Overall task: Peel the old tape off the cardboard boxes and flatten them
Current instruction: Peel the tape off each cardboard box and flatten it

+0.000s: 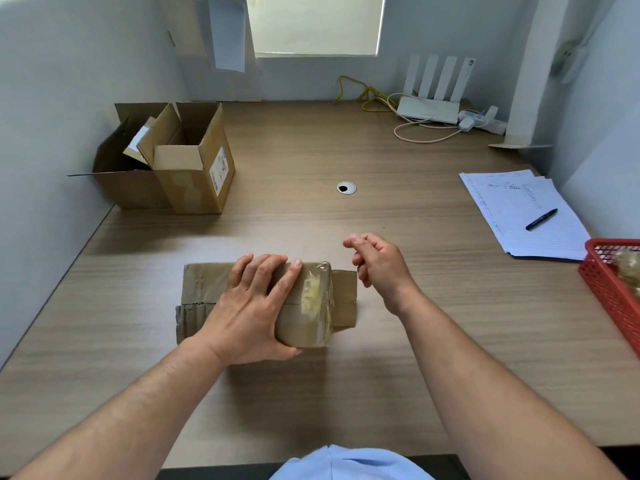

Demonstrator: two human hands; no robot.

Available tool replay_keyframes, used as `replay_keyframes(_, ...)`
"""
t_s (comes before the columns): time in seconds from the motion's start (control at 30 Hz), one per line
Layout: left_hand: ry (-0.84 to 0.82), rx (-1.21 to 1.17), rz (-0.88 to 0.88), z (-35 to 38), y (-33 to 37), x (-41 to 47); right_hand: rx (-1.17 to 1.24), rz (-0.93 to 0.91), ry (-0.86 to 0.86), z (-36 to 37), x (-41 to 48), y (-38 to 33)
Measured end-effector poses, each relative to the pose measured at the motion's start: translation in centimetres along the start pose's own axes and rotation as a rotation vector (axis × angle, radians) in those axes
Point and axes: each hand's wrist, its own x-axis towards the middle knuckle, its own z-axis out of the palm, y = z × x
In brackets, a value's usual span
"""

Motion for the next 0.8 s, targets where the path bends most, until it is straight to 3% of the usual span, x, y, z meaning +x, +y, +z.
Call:
replay_keyframes(0.13, -0.022, 0.006, 0.03, 0.42, 0.29, -0.02, -0.067, 0.001, -0.231, -0.01, -0.61, -0.17)
replay_keyframes(0.3, -0.057, 0.004, 0.036, 0.53, 0.19, -0.02, -0.083, 0.003, -0.354, -0.2, -0.77, 0.14)
replay_keyframes(0.7, -0.084, 0.008, 0.028, 0.62, 0.14, -0.05, 0.058, 0.012, -0.332, -0.36, -0.2, 0.35)
replay_keyframes(0.8, -0.076, 0.009, 0.03, 0.6, -0.01, 0.09, -0.007, 0.037, -0.318, -0.04, -0.16, 0.49)
